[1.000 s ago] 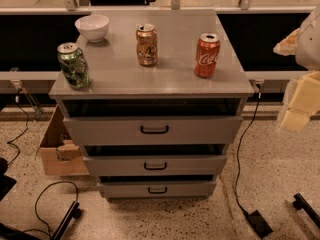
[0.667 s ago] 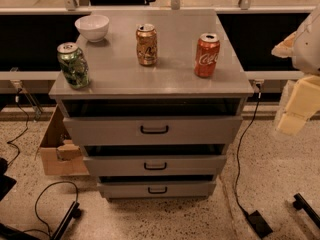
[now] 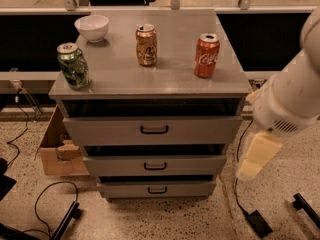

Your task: Open bottom drawer

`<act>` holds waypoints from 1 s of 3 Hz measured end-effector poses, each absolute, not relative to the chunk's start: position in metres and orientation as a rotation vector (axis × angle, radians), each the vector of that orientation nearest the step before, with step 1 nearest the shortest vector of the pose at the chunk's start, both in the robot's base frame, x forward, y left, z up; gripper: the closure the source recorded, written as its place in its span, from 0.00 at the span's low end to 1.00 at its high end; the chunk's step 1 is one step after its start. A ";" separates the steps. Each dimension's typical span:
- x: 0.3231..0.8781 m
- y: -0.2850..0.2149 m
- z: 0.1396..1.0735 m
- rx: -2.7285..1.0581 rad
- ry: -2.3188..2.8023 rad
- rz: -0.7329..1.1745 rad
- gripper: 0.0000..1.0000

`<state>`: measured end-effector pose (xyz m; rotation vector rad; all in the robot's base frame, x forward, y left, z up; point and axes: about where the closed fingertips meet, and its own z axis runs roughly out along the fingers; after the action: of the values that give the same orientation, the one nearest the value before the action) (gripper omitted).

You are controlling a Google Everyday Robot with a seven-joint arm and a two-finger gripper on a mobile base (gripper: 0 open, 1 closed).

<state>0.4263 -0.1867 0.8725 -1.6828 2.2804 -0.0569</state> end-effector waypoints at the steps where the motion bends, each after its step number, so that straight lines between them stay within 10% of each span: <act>1: 0.428 -0.174 0.786 -1.663 2.351 -0.042 0.00; 3: 0.428 -0.161 0.614 -1.879 2.501 -0.093 0.00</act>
Offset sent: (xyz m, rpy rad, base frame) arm 0.0032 0.0296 -0.2982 -0.2743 0.2493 0.0329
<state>0.4279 -0.1607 0.6140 -1.8790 2.5010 -0.0933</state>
